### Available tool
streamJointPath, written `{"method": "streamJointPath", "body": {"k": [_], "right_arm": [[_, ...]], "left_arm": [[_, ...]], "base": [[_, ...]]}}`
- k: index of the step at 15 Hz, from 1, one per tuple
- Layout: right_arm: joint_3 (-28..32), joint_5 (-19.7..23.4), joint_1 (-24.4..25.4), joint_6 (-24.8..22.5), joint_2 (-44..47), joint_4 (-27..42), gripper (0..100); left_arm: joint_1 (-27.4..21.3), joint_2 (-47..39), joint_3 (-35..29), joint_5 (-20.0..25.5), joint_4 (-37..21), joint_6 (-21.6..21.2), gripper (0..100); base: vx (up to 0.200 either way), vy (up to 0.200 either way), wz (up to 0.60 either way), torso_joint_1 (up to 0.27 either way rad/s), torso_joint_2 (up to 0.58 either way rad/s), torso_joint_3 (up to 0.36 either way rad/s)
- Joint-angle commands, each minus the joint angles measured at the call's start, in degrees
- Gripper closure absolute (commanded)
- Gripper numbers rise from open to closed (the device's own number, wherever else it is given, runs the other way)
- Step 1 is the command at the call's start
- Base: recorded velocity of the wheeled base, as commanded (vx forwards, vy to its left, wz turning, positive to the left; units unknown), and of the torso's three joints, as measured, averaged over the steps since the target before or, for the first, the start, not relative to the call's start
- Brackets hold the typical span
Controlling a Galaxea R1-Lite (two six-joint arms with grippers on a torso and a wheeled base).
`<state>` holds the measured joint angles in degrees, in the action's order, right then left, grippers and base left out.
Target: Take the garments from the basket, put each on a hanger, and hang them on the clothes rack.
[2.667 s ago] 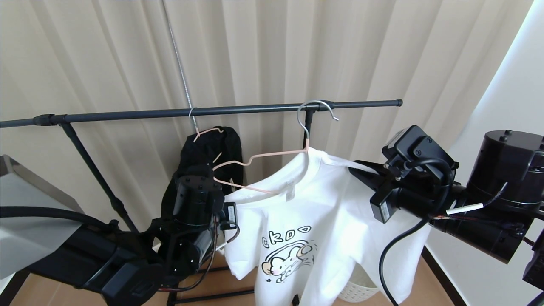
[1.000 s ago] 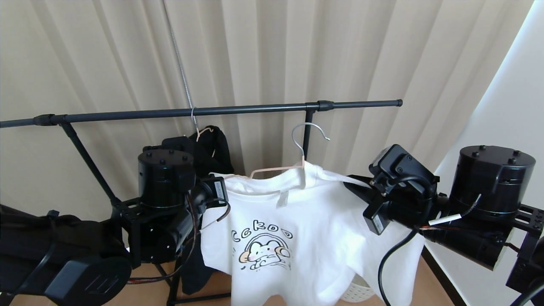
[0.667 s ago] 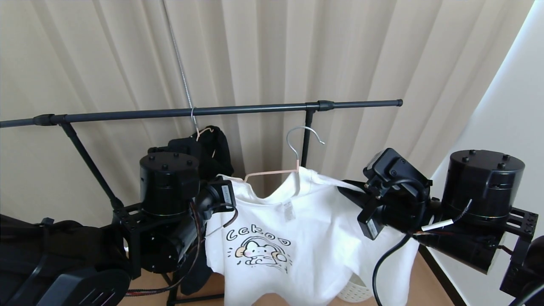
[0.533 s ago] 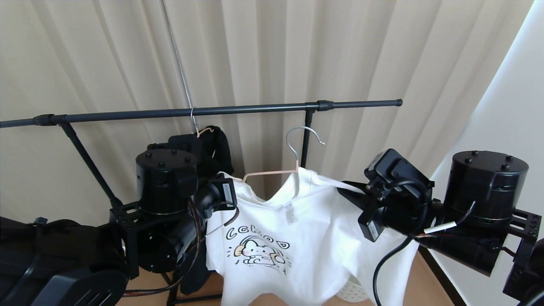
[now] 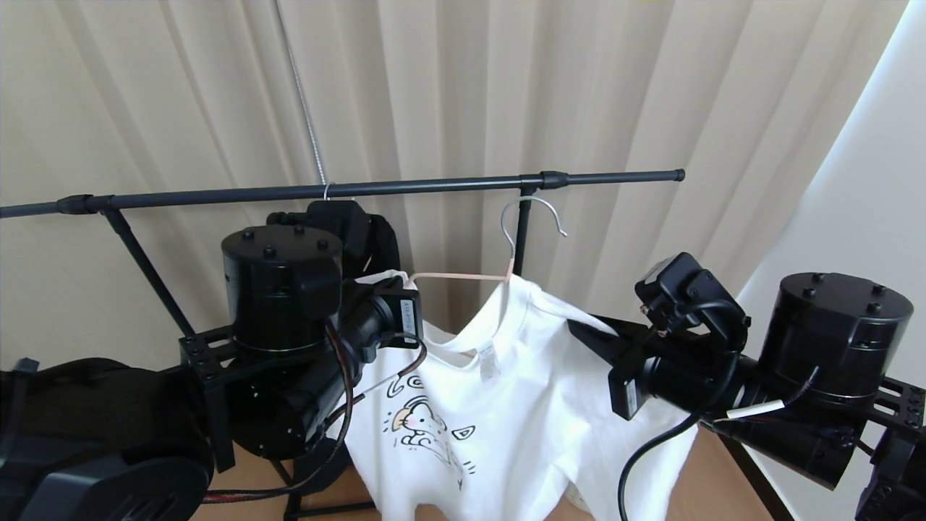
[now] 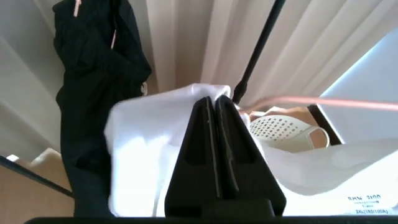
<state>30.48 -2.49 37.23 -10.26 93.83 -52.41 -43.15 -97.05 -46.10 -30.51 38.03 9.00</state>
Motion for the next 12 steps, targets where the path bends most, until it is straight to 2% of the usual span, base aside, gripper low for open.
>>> {"method": "streamJointPath", "body": {"k": [1, 7, 12], "right_arm": [[0.55, -3.23, 0.21, -0.02, 1.0, -0.41, 100], [0.46, -4.02, 1.44, 0.16, 2.23, -1.21, 100], [0.2, -4.54, 1.53, 0.24, 7.95, -6.92, 100]], "left_arm": [[-1.85, 1.34, -3.9, -0.16, -4.02, -0.12, 100], [-5.98, 1.95, -8.12, -0.16, -9.03, -0.12, 100], [-8.61, 2.22, -9.71, -0.16, -9.47, -0.12, 100]], "base": [[0.0, 0.0, 0.0, 0.0, 0.0, 0.0], [0.0, 0.0, 0.0, 0.0, 0.0, 0.0], [0.0, 0.0, 0.0, 0.0, 0.0, 0.0]]}}
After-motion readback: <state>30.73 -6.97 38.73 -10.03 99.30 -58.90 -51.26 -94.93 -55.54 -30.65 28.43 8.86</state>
